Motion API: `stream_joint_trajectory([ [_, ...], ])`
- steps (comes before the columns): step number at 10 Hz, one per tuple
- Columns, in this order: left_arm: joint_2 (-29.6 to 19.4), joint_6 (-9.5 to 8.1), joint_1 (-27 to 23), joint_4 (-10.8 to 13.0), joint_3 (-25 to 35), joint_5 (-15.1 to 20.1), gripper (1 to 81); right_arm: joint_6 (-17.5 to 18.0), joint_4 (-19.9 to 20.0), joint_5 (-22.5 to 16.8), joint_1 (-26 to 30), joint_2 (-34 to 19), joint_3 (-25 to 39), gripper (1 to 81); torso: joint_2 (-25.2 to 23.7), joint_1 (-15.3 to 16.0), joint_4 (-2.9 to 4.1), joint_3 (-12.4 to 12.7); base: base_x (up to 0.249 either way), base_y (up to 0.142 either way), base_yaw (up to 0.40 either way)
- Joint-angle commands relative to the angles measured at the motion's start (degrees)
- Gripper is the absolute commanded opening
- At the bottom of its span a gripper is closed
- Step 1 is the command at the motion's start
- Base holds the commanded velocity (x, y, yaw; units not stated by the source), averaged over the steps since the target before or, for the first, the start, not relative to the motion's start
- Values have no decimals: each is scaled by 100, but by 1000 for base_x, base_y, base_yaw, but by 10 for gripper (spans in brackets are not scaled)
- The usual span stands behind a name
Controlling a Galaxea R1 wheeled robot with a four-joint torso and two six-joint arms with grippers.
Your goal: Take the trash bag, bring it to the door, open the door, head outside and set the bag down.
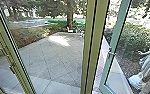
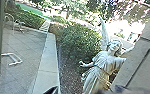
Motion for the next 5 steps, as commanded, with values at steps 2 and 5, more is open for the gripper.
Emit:
stream_joint_trajectory([
  [2,-3,43,-46,3,46,418,10,70,-635,-27,418,-4,-712,811,0,0,0,0,0,0,0],
  [5,14,44,-36,-5,46,418,10,96,-750,281,409,189,-1353,811,0,0,0,0,0,0,0],
])
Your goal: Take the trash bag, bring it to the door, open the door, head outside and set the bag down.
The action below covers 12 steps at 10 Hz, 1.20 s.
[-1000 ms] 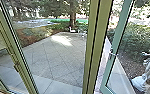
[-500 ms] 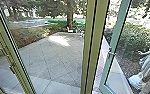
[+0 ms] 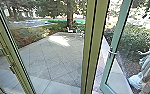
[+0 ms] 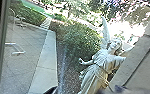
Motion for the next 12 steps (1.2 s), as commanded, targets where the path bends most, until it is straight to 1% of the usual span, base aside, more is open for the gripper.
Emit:
stream_joint_trajectory([
  [1,23,52,-39,5,46,421,10,26,-463,-279,812,-104,-592,811,0,0,0,0,0,0,0],
  [4,14,52,-30,5,46,421,10,-53,-480,-244,874,-86,-725,811,0,0,0,0,0,0,0],
  [5,23,52,-30,5,46,421,10,-53,-559,-244,909,-104,-751,811,0,2,-205,0,0,0,0],
  [6,14,52,-30,5,46,421,10,-53,-612,-244,918,-122,-760,811,0,2,-314,0,0,0,0],
  [7,14,52,-30,5,46,421,10,-53,-656,-244,944,-139,-839,811,0,2,-461,0,0,0,0],
  [8,23,52,-30,5,46,421,10,-53,-709,-244,935,-139,-892,811,0,2,-252,0,0,0,0],
  [9,32,52,-30,5,46,421,10,-53,-718,-244,926,-174,-909,811,0,2,-385,0,0,0,0],
  [10,32,52,-30,5,46,421,10,-53,-727,-235,926,-192,-909,811,0,2,-453,0,0,0,0],
  [12,32,52,-30,5,46,421,10,-44,-876,-138,944,-183,-962,811,0,2,-461,0,0,0,0],
])
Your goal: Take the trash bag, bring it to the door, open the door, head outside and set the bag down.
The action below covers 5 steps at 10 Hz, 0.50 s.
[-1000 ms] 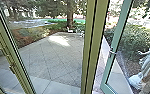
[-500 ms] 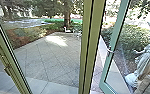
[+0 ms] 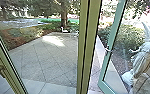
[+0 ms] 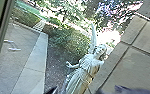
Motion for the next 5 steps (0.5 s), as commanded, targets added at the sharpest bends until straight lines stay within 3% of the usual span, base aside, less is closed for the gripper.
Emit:
stream_joint_trajectory([
  [1,12,52,-61,5,50,417,10,-1,-383,-711,925,-229,-561,811,0,0,0,0,0,0,0],
  [5,12,52,-34,14,50,408,10,8,-683,-632,881,45,-1161,811,0,0,0,0,0,0,0],
])
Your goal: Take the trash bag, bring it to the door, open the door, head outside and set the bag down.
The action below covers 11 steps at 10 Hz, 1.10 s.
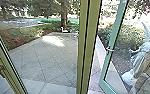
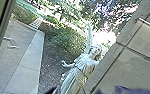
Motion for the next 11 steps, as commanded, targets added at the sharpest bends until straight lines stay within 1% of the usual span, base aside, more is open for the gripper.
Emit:
stream_joint_trajectory([
  [1,5,52,-37,14,50,410,10,3,-411,-727,888,-233,-577,811,0,0,0,0,0,0,0],
  [5,5,52,-37,14,50,410,10,-6,-385,-727,931,-233,-586,811,0,0,0,0,0,0,0],
  [8,14,52,-37,14,50,410,10,3,-245,-718,949,-251,-586,811,0,0,0,0,0,0,0],
  [9,23,52,-37,23,50,410,10,-6,-1,-727,985,-285,-517,811,0,2,0,0,0,0,0],
  [10,23,52,-37,23,50,410,10,-6,169,-815,976,-295,-393,811,0,2,0,0,0,0,0],
  [11,23,52,-37,23,59,410,10,-6,458,-920,941,-277,-261,811,0,2,0,0,0,0,0],
])
